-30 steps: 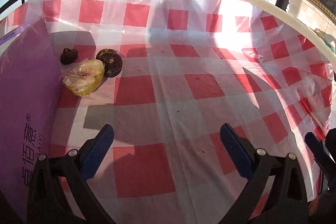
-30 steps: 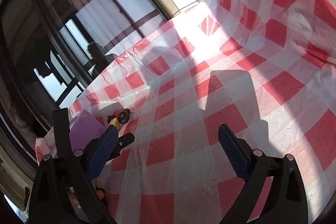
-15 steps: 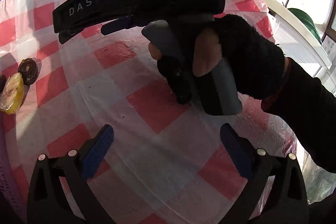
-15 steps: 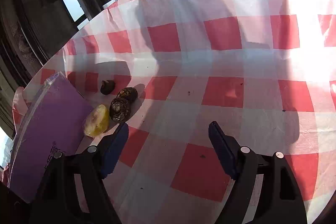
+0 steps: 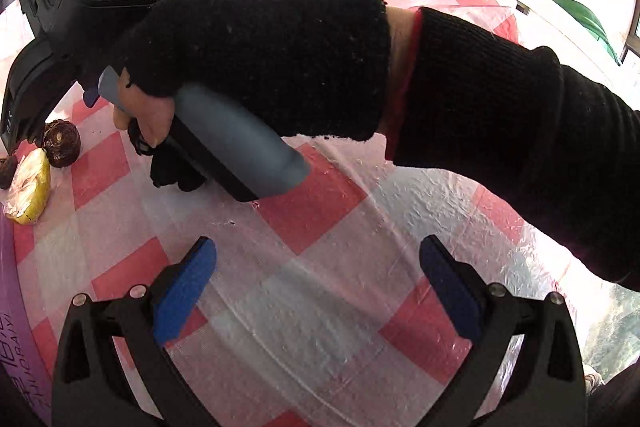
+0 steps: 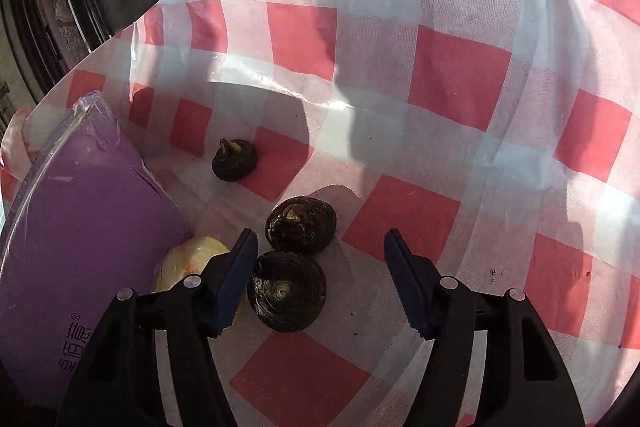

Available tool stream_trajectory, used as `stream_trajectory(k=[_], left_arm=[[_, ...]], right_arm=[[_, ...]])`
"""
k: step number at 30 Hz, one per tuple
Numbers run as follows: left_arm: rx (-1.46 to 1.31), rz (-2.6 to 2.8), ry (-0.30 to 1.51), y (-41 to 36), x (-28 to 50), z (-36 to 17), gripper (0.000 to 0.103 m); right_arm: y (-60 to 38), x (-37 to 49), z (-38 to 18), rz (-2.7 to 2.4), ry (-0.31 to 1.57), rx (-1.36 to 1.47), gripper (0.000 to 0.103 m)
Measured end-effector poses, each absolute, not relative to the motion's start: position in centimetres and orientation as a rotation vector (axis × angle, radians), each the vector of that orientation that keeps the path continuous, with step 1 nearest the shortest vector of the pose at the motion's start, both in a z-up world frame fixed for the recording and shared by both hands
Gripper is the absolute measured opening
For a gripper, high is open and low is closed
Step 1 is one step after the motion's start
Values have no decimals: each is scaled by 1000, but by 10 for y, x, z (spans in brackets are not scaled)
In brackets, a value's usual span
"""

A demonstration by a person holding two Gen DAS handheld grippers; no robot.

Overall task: Organize fruits
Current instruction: 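Grasp the dark round fruit beside the wrapped apple half with the right tool, then grasp the plastic-wrapped pale apple half with the left tool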

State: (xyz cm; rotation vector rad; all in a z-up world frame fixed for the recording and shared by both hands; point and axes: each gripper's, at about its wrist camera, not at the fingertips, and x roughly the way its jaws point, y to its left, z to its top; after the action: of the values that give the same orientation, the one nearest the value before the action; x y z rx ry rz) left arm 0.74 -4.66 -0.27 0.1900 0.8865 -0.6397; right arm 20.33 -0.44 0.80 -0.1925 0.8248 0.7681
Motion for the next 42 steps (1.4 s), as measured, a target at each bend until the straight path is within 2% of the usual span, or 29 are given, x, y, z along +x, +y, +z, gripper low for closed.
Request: stream_trajectory(k=[8,11,12,13,14,17,24,29,34,36,42], left_arm=[[211,-628,886,-46,6,-4,101],[212,-628,887,-51,7,-3,101],[212,-628,887,-50,7,-3,101],[212,-627,887,-50,7,-3,101],[214,-627,887,-58,9,-3,101],[211,-620,889,-58,9,-3,101],[187,-514,901,-50,17,-2,101],[19,-58,878,-9,35,6,101],[-364,356,830,40,40,8,101],[-392,535,806,38,49,10,101],[-449,845,902,52,120,3,102]], right_arm=[[8,175,-1,790,815,-385,66],[13,176,-2,786,810,-401,63],[14,175,-3,776,801,-422,60],[14,172,-2,760,781,-450,45],[11,172,-1,763,786,-451,39],[-23,166,0,700,781,-408,39],[-166,130,9,519,763,63,39],[-218,92,9,510,691,306,40],[-216,95,10,516,685,329,40],[-218,95,10,547,683,337,40],[-231,89,10,555,637,390,40]])
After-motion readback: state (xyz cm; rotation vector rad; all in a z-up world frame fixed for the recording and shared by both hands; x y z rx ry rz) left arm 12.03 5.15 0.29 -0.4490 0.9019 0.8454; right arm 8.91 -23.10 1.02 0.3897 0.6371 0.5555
